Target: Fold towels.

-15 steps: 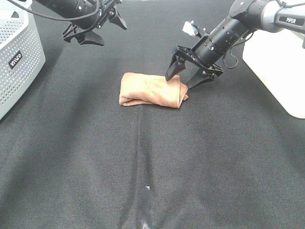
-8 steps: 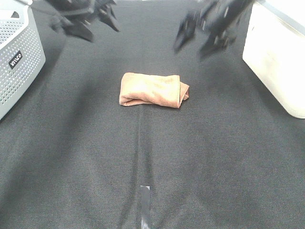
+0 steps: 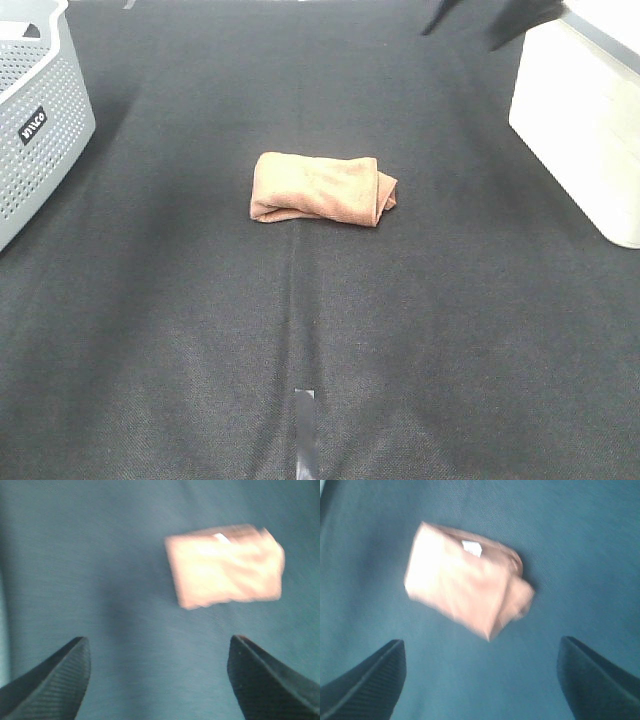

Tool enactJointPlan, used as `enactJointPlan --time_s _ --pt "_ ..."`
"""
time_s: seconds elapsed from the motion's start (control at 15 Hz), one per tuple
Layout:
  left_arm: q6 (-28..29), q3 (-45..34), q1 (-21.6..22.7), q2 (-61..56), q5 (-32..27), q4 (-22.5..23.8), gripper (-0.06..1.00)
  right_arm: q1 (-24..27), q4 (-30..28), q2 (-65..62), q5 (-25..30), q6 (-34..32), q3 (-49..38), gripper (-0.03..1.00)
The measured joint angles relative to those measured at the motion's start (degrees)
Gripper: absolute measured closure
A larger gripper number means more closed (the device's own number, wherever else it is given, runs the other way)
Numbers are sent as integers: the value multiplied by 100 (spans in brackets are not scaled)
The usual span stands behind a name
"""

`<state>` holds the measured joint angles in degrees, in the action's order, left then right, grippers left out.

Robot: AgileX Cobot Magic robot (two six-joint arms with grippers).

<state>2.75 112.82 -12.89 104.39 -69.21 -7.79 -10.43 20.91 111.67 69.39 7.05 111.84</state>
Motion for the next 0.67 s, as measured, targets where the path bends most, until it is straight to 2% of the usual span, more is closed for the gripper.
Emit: enactJointPlan --time_s 0.2,0.67 --pt "0 -1272 0 -1392 -6 97 22 0 -418 -1243 0 -6 -1289 19" --pt "6 -5311 0 -5443 -40 132 22 0 -705 -4629 6 -6 -4784 19"
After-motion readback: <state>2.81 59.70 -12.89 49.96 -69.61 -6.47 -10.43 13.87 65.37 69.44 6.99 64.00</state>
